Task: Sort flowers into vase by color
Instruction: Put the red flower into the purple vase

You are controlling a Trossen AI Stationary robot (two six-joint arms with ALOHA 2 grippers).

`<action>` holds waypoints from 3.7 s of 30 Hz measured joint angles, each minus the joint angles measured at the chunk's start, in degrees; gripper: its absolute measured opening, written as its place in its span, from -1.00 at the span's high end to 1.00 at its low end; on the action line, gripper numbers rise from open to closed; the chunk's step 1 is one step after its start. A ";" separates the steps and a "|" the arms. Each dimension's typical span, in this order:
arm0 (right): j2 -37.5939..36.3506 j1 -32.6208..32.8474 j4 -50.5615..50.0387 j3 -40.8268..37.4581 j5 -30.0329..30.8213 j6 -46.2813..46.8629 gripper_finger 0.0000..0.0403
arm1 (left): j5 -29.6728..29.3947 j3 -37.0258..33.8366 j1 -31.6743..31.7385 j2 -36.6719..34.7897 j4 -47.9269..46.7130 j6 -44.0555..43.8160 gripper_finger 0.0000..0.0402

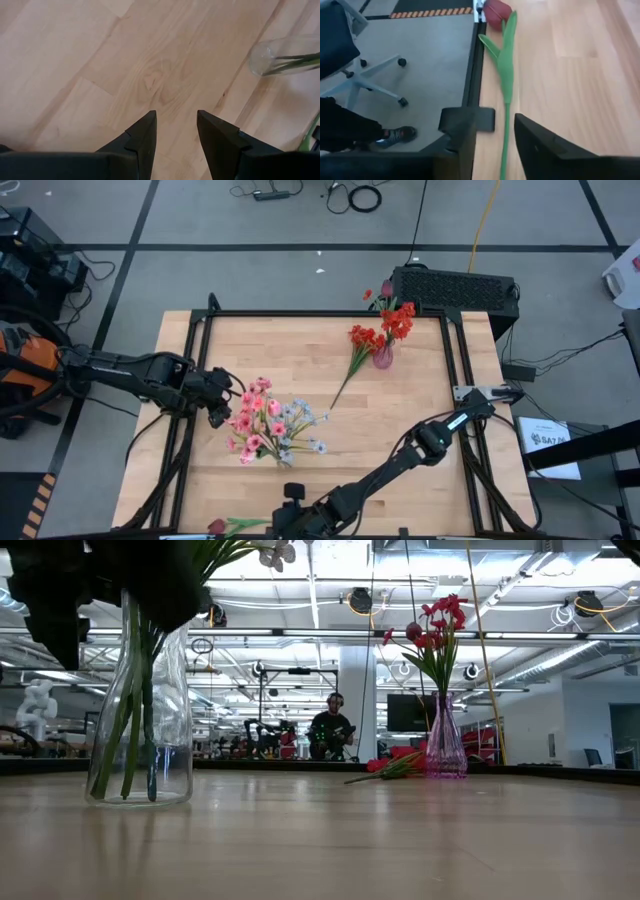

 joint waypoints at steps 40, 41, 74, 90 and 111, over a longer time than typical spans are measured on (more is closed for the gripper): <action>-3.05 -2.66 -43.61 -0.22 -8.61 14.62 0.99 | -1.76 0.00 -0.01 0.00 0.03 3.12 0.27; -3.79 -2.62 -47.60 -0.28 -9.66 15.94 1.00 | -1.76 0.00 0.00 -0.01 0.02 3.12 0.26; -15.44 0.07 -55.84 -19.68 -13.21 47.52 1.00 | -1.46 0.01 0.00 0.01 0.11 2.87 0.26; -61.25 0.22 -6.97 -82.68 18.40 63.26 1.00 | -1.99 0.01 0.00 0.01 8.37 0.98 0.26; -96.24 6.80 15.48 -111.66 64.81 37.56 1.00 | -4.91 0.00 0.00 0.00 9.38 -6.30 0.27</action>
